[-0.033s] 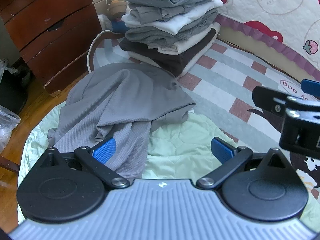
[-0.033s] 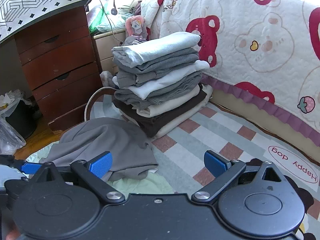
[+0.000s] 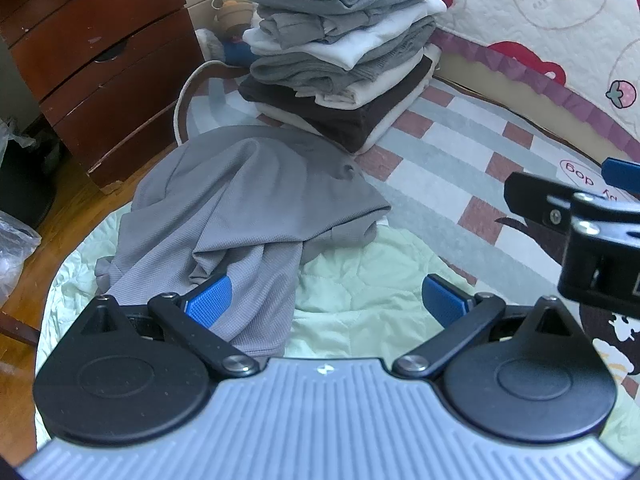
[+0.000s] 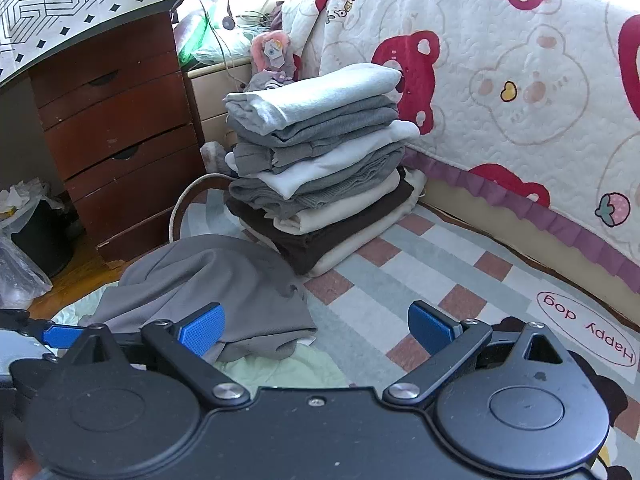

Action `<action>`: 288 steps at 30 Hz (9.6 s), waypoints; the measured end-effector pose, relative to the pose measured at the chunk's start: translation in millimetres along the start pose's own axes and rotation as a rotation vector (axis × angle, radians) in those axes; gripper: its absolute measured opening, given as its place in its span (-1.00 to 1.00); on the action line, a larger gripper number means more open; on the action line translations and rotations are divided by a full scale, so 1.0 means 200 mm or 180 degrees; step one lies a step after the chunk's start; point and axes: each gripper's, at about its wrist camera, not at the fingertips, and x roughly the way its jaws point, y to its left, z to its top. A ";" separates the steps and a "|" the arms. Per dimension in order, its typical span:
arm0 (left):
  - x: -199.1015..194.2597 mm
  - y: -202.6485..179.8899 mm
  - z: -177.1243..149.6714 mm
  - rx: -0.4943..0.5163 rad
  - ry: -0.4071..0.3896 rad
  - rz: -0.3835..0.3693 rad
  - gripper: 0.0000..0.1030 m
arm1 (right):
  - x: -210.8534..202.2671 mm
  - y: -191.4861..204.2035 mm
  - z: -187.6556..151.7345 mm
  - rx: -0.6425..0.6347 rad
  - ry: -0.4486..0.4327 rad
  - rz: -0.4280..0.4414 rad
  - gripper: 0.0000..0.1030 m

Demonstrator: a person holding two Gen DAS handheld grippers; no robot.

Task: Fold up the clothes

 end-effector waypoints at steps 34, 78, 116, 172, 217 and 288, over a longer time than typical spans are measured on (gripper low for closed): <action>0.03 -0.01 -0.02 -0.0027 0.0076 0.0097 1.00 | 0.04 -0.01 -0.01 0.0029 0.0156 0.0054 0.94; 0.26 0.21 -0.19 -0.0118 0.0369 0.0233 1.00 | 0.01 0.05 -0.05 -0.0036 -0.0208 0.0869 0.94; 0.95 0.58 -0.27 -0.0198 0.0237 -0.0082 0.67 | 1.46 -0.02 -0.40 0.0680 0.1068 0.1235 0.50; 0.38 -0.82 0.34 0.1068 -0.1724 -0.0455 0.09 | -0.36 -1.43 -0.10 0.0130 -0.0355 -0.2001 -0.40; 0.96 -0.75 -0.31 0.0825 -0.0132 -0.2037 -0.61 | 0.28 -1.04 -0.57 0.0235 -0.0079 -0.0990 -0.88; 1.14 0.15 -0.23 -0.0551 0.0010 -0.1100 -0.69 | -0.21 -1.35 -1.17 0.1262 0.0582 -0.1545 0.01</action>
